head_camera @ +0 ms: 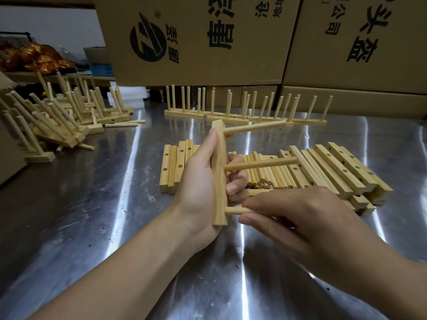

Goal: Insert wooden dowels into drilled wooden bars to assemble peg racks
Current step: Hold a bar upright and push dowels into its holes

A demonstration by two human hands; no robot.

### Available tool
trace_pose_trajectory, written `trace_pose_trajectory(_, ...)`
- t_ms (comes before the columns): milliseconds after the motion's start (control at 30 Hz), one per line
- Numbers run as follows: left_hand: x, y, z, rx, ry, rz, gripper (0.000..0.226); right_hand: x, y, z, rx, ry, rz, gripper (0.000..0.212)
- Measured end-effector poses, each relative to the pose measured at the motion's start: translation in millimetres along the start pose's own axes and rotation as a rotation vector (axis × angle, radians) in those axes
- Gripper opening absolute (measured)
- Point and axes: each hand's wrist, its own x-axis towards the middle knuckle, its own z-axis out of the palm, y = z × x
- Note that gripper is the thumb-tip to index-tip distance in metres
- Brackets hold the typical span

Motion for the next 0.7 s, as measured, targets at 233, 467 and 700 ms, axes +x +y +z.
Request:
trace_pose_trajectory(233, -1.5, -4.5, -1.1, 0.132, -0.039, 0.114, 0.045, -0.5, 1.0, 7.7, 0.183, 0.005, 0.030, 0.025)
trace_pose_trajectory(467, -4.3, -6.6, 0.6, 0.121, -0.064, 0.173, 0.046, 0.1, 1.0, 12.7, 0.548, -0.066, 0.223, 0.038)
trace_pose_trajectory(700, -7.8, -11.0, 3.5, 0.224, -0.051, 0.287, 0.036, 2.2, -2.2, 10.1, 0.726, -0.166, 0.439, 0.035)
